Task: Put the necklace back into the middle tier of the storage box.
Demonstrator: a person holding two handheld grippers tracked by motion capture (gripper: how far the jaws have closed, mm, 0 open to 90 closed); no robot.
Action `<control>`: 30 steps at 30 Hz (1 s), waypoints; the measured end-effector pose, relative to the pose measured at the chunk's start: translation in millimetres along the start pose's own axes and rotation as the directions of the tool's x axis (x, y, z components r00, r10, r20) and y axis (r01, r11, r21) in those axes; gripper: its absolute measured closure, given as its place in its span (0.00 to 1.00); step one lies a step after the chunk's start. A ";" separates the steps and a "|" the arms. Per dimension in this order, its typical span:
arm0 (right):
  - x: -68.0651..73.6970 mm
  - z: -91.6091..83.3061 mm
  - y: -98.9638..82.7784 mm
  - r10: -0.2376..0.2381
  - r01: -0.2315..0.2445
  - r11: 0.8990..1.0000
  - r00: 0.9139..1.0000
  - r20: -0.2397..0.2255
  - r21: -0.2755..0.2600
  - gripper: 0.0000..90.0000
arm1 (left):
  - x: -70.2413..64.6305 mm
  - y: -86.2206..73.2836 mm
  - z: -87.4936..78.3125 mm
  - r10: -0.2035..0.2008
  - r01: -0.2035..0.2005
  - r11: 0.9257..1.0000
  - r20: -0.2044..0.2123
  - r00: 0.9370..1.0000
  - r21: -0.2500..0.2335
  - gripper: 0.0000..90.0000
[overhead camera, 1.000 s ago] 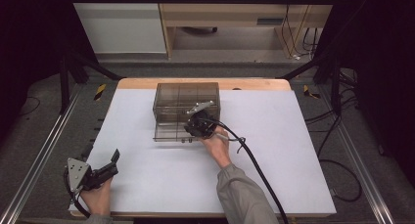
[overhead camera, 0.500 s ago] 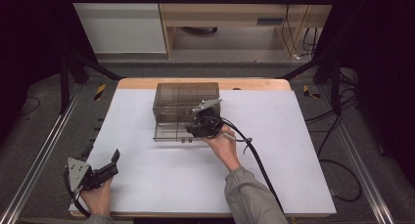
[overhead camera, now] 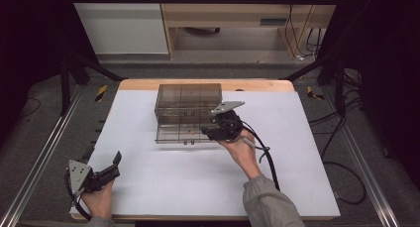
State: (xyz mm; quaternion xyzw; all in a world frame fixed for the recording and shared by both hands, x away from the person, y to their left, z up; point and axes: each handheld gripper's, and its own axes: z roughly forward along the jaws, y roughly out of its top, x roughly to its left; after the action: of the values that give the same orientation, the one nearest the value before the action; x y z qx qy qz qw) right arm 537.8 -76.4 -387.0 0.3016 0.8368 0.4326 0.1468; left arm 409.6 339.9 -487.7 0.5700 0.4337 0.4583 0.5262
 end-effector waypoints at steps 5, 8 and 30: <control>-1.8 -16.9 -9.5 0.004 -0.003 1.000 0.999 0.032 -0.018 0.39 | 0.0 0.0 0.1 0.000 0.000 1.000 0.000 1.000 0.001 0.08; -2.3 -23.0 -13.5 0.007 -0.006 1.000 0.999 0.040 -0.025 0.36 | 0.0 0.0 0.0 0.000 0.000 1.000 0.000 1.000 0.001 0.08; -26.6 -105.6 -85.9 0.151 -0.119 0.976 0.973 0.175 -0.182 0.17 | -0.4 0.1 0.2 0.004 -0.004 1.000 0.000 1.000 0.003 0.08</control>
State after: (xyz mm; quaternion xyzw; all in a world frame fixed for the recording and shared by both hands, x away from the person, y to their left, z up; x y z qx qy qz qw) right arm 472.4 -198.5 -395.7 0.3839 0.7568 0.4810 0.2204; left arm 409.7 339.4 -487.6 0.5718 0.4334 0.4587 0.5243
